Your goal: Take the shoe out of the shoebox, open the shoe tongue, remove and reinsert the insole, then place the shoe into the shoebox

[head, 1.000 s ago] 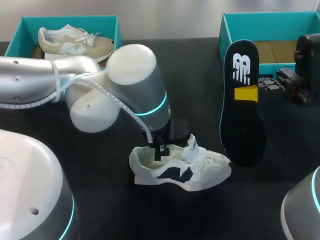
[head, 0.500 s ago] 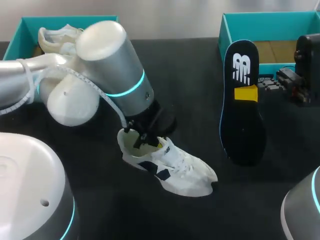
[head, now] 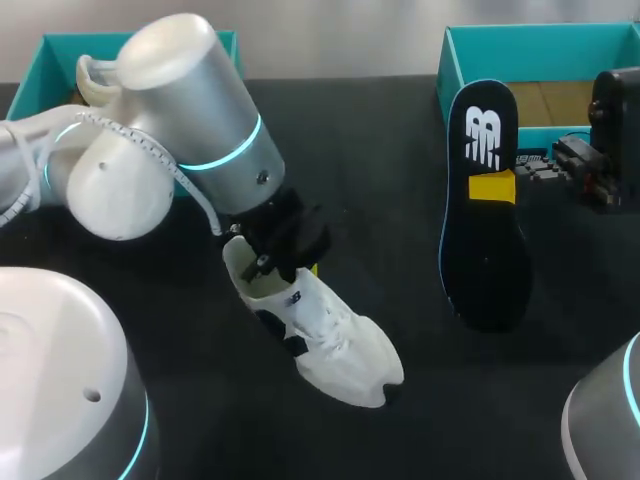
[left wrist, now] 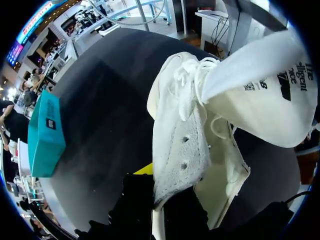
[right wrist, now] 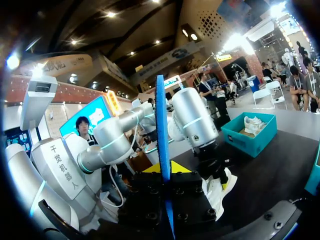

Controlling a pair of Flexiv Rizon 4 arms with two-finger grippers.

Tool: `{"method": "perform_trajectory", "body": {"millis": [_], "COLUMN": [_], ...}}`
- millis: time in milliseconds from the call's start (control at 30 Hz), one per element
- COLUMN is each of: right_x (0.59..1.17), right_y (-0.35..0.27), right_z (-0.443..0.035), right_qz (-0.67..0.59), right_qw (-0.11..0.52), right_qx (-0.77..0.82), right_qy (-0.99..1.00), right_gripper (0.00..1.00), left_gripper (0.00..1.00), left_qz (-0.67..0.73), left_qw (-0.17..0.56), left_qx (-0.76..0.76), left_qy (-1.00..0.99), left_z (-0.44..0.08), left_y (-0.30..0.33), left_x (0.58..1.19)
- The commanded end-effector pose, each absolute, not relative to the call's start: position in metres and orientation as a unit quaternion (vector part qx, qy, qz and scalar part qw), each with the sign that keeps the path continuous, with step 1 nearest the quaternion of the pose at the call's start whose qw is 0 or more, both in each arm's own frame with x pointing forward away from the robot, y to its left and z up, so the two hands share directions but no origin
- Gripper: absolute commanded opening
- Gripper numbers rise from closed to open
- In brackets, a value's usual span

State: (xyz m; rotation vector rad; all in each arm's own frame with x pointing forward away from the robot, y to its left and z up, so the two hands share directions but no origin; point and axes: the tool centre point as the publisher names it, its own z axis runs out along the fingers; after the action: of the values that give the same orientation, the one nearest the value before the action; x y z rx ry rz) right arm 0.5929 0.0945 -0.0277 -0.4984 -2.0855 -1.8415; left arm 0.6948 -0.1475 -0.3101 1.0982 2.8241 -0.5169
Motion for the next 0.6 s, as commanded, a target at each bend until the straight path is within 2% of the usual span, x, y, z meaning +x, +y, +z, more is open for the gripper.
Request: {"method": "perform_trajectory", "body": {"millis": [33,233,367,433,600], "right_x": [0.5944,0.5944,0.5944,0.5944,0.5944], "right_y": [0.0960,0.0960,0.0960,0.0960,0.0960], "right_z": [-0.0282,-0.0282,-0.0282,-0.0282,-0.0282], "right_qz": [-0.643,-0.643,-0.643,-0.643,-0.643], "right_qw": [0.158,0.158,0.158,0.158,0.158], "right_qx": [-0.174,-0.174,-0.174,-0.174,-0.174], "right_qy": [-0.729,-0.729,-0.729,-0.729,-0.729], "right_gripper": [0.00,0.00,0.00,0.00,0.00], "left_gripper": [0.00,0.00,0.00,0.00,0.00], "left_qz": [-0.163,-0.155,-0.106,-0.090,-0.090], "left_qw": [0.051,0.049,0.011,0.044,0.044], "left_qx": [0.400,0.532,0.656,0.647,0.647], "left_qy": [0.900,0.831,0.747,0.756,0.756], "left_z": [-0.3068,-0.3037,-0.3075,-0.3037,-0.3037], "left_y": [-0.1468,-0.1486,-0.1498,-0.1421,-0.1421], "left_x": [0.6942,0.6947,0.6881,0.6946,0.6946]}}
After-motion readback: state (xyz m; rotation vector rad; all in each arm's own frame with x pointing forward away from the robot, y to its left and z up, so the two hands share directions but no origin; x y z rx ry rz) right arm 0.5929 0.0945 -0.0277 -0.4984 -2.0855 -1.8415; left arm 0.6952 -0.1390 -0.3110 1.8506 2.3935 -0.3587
